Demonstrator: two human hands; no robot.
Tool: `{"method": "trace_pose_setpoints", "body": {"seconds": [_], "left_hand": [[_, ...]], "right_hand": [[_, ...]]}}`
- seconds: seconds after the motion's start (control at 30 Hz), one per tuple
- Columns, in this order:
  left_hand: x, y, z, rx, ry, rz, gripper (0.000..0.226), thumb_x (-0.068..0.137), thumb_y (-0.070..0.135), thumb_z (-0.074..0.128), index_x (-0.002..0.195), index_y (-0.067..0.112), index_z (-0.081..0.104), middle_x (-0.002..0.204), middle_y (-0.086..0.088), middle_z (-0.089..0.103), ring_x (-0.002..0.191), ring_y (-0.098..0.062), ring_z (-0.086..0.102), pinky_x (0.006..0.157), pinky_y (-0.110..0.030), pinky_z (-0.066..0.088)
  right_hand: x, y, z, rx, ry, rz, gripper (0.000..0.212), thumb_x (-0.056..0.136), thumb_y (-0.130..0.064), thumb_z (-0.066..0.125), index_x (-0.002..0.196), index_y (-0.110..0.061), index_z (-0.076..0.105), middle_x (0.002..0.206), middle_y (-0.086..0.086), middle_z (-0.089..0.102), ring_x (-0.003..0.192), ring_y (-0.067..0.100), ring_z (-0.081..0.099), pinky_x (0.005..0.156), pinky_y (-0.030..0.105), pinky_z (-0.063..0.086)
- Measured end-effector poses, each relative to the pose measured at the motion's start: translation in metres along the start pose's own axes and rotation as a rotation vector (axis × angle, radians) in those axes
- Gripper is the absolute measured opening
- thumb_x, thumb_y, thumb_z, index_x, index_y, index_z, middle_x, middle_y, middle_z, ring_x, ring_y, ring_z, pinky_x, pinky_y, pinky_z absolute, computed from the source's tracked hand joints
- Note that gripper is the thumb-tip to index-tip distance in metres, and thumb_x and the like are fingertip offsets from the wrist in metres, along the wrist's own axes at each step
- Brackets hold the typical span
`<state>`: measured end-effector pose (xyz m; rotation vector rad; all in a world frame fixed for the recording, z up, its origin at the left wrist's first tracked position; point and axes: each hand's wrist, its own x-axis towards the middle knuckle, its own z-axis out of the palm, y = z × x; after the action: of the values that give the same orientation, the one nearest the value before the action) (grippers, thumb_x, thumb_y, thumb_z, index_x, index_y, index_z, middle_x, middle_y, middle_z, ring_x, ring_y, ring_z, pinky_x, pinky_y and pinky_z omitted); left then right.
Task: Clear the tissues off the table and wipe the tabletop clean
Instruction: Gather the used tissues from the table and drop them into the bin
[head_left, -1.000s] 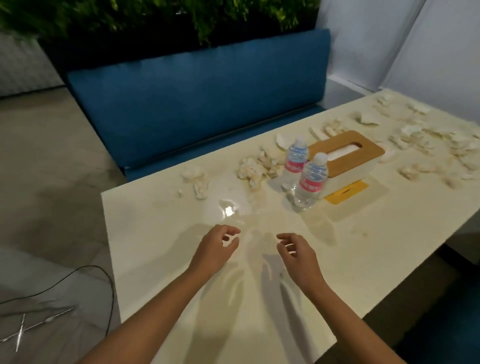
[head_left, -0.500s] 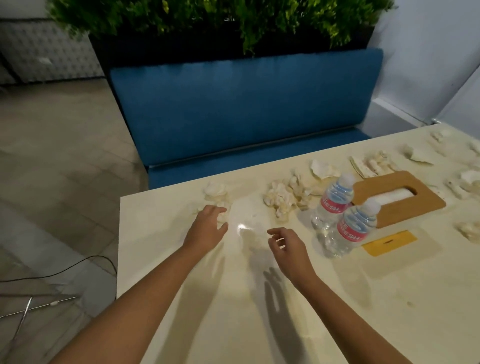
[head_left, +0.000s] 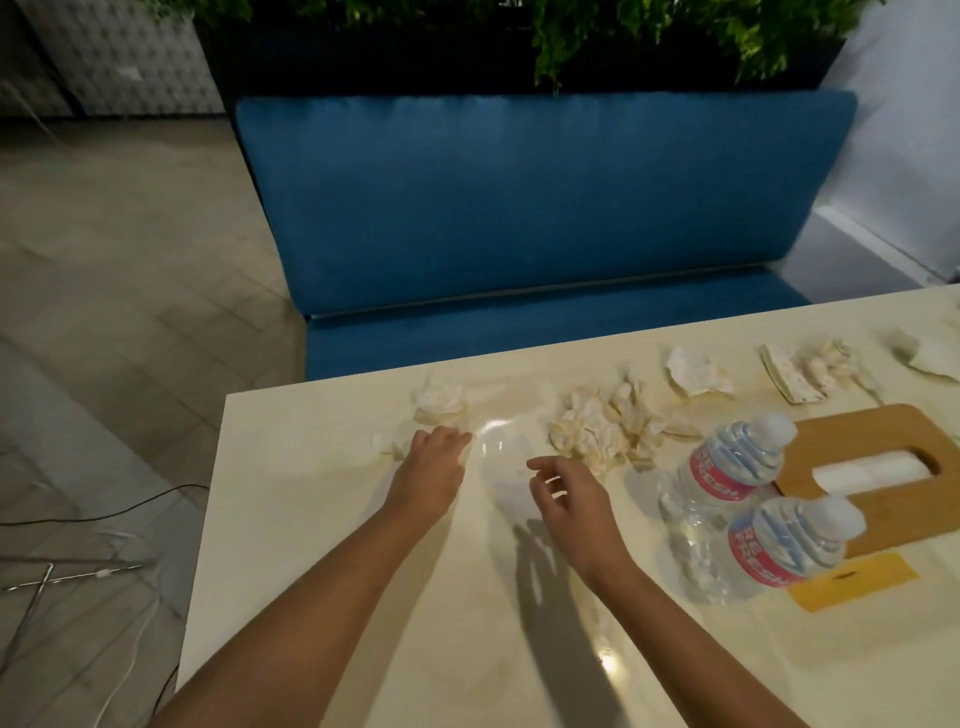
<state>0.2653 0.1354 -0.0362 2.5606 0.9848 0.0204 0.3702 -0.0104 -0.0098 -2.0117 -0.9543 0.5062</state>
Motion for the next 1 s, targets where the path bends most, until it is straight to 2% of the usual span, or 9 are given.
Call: {"method": "trace_pose_setpoints", "body": {"seconds": [0.1, 0.17, 0.33, 0.43, 0.57, 0.67, 0.8, 0.9, 1.0], "left_hand": [[-0.002, -0.001, 0.001, -0.04, 0.001, 0.013, 0.045, 0.096, 0.01, 0.041, 0.14, 0.02, 0.039, 0.132, -0.004, 0.04, 0.117, -0.023, 0.036, 0.096, -0.031, 0.037], [-0.006, -0.002, 0.0, -0.093, 0.014, 0.029, 0.045, 0.093, 0.005, 0.042, 0.136, 0.018, 0.045, 0.126, -0.006, 0.044, 0.113, -0.023, 0.039, 0.094, -0.029, 0.036], [-0.018, -0.022, -0.02, -0.306, 0.153, -0.036, 0.037, 0.091, 0.008, 0.047, 0.127, 0.013, 0.055, 0.12, -0.009, 0.048, 0.113, -0.02, 0.045, 0.096, -0.021, 0.031], [-0.025, -0.041, -0.034, -0.332, 0.2, -0.085, 0.036, 0.092, 0.01, 0.048, 0.128, 0.013, 0.054, 0.118, -0.008, 0.048, 0.113, -0.018, 0.047, 0.094, -0.014, 0.028], [-0.034, -0.064, -0.043, -0.363, 0.242, -0.147, 0.034, 0.091, 0.01, 0.052, 0.125, 0.013, 0.056, 0.115, -0.007, 0.05, 0.109, -0.019, 0.05, 0.089, -0.011, 0.028], [-0.039, -0.076, -0.046, -0.39, 0.269, -0.167, 0.035, 0.09, 0.007, 0.054, 0.125, 0.012, 0.057, 0.112, -0.006, 0.05, 0.105, -0.019, 0.051, 0.085, -0.009, 0.028], [-0.043, -0.082, -0.045, -0.397, 0.266, -0.182, 0.035, 0.094, 0.008, 0.048, 0.127, 0.017, 0.055, 0.108, 0.0, 0.043, 0.102, -0.014, 0.047, 0.083, -0.006, 0.026], [-0.038, -0.082, -0.042, -0.355, 0.268, -0.179, 0.031, 0.095, 0.005, 0.044, 0.117, 0.017, 0.064, 0.109, -0.002, 0.041, 0.105, -0.016, 0.044, 0.079, -0.005, 0.025], [-0.028, -0.078, -0.04, -0.289, 0.272, -0.204, 0.031, 0.097, 0.007, 0.041, 0.117, 0.014, 0.064, 0.122, -0.008, 0.041, 0.115, -0.019, 0.038, 0.084, -0.01, 0.026]], "right_hand": [[0.023, -0.006, 0.004, -0.037, -0.02, -0.035, 0.02, 0.094, -0.011, 0.048, 0.11, -0.012, 0.06, 0.106, 0.004, 0.056, 0.078, 0.004, 0.053, 0.07, 0.01, 0.042], [0.04, -0.014, 0.009, -0.057, -0.027, -0.053, 0.021, 0.094, -0.01, 0.048, 0.111, -0.01, 0.06, 0.108, 0.006, 0.056, 0.08, 0.01, 0.053, 0.077, 0.02, 0.045], [0.089, -0.035, 0.037, -0.158, -0.096, -0.101, 0.029, 0.094, -0.012, 0.047, 0.122, -0.012, 0.055, 0.124, 0.008, 0.051, 0.104, 0.022, 0.052, 0.089, 0.03, 0.043], [0.111, -0.045, 0.061, -0.327, -0.186, -0.149, 0.037, 0.095, -0.017, 0.047, 0.132, -0.017, 0.047, 0.139, 0.006, 0.042, 0.123, 0.027, 0.04, 0.099, 0.032, 0.034], [0.127, -0.052, 0.089, -0.531, -0.31, -0.143, 0.042, 0.098, -0.03, 0.041, 0.139, -0.026, 0.038, 0.153, -0.002, 0.022, 0.135, 0.025, 0.024, 0.101, 0.037, 0.036], [0.13, -0.049, 0.102, -0.635, -0.374, -0.14, 0.037, 0.098, -0.024, 0.039, 0.134, -0.023, 0.045, 0.145, 0.002, 0.035, 0.127, 0.025, 0.032, 0.092, 0.036, 0.041], [0.114, -0.041, 0.104, -0.651, -0.31, -0.207, 0.031, 0.095, -0.007, 0.039, 0.118, -0.015, 0.058, 0.119, 0.005, 0.052, 0.108, 0.025, 0.042, 0.075, 0.034, 0.045], [0.102, -0.036, 0.095, -0.527, -0.261, -0.204, 0.037, 0.09, 0.004, 0.039, 0.115, -0.012, 0.06, 0.115, 0.007, 0.054, 0.103, 0.026, 0.043, 0.076, 0.037, 0.048], [0.091, -0.036, 0.084, -0.445, -0.206, -0.222, 0.04, 0.087, 0.01, 0.038, 0.115, -0.009, 0.061, 0.114, 0.01, 0.056, 0.102, 0.029, 0.046, 0.076, 0.038, 0.048]]}}
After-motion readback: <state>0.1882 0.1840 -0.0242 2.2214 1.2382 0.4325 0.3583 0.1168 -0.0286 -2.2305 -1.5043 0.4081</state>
